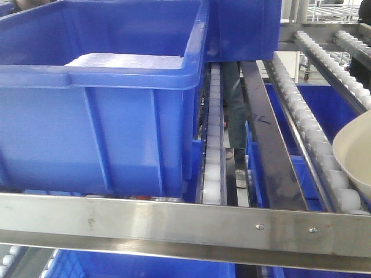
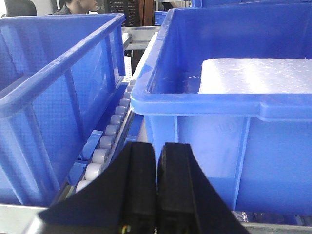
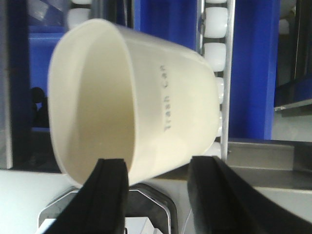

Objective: Move white bin to right shelf second layer

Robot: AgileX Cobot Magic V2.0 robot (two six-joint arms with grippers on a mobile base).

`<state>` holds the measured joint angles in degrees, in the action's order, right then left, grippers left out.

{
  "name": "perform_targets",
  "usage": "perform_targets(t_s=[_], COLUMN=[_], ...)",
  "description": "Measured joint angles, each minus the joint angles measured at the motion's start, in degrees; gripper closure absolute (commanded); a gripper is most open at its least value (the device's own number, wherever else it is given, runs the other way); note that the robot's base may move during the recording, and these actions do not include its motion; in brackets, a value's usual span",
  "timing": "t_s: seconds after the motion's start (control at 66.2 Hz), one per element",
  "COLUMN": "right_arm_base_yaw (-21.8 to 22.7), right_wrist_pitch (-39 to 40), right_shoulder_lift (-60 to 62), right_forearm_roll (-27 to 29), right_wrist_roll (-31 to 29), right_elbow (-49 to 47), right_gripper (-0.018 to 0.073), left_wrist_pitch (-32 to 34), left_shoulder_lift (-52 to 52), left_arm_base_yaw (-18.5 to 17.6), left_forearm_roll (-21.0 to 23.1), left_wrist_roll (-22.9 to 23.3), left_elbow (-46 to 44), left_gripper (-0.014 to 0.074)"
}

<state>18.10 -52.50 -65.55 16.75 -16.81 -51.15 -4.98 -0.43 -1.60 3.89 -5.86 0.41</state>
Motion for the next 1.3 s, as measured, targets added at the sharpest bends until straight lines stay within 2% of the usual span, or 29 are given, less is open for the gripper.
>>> perform_targets(t_s=[0.196,0.348,0.514,0.665,0.816,1.058,1.3], right_arm_base_yaw=[-0.13,-2.02,-3.53,-3.53,-3.53,-3.53,-3.53], right_wrist_pitch=[-2.34,-2.62,0.33,3.08,4.85,10.29,15.68], right_shoulder_lift=[6.23,9.56,15.35,22.43,28.5,39.24,50.58], right_forearm_roll=[0.9,1.12,1.38,2.2,6.76,16.85,18.4], right_wrist_roll=[0.0,-0.22,-0.45,-0.45,-0.57,-6.2,-8.13], right_elbow=[0.0,0.77,8.06,15.62,20.54,21.49,22.05], right_gripper=[0.03,0.0389,0.0494,0.0491,0.0491,0.0491,0.0487], left_wrist_pitch=[0.0,0.0,0.0,0.0,0.0,0.0,0.0], left_shoulder_lift=[0.0,0.0,0.0,0.0,0.0,0.0,0.0], left_arm_base_yaw=[0.0,0.0,0.0,0.0,0.0,0.0,0.0], left_forearm_roll=[0.0,0.0,0.0,0.0,0.0,0.0,0.0], left_wrist_roll=[0.0,0.0,0.0,0.0,0.0,0.0,0.0], left_elbow=[0.0,0.0,0.0,0.0,0.0,0.0,0.0], left_gripper=[0.0512,0.0512,0.0512,0.0512,0.0512,0.0512,0.0512])
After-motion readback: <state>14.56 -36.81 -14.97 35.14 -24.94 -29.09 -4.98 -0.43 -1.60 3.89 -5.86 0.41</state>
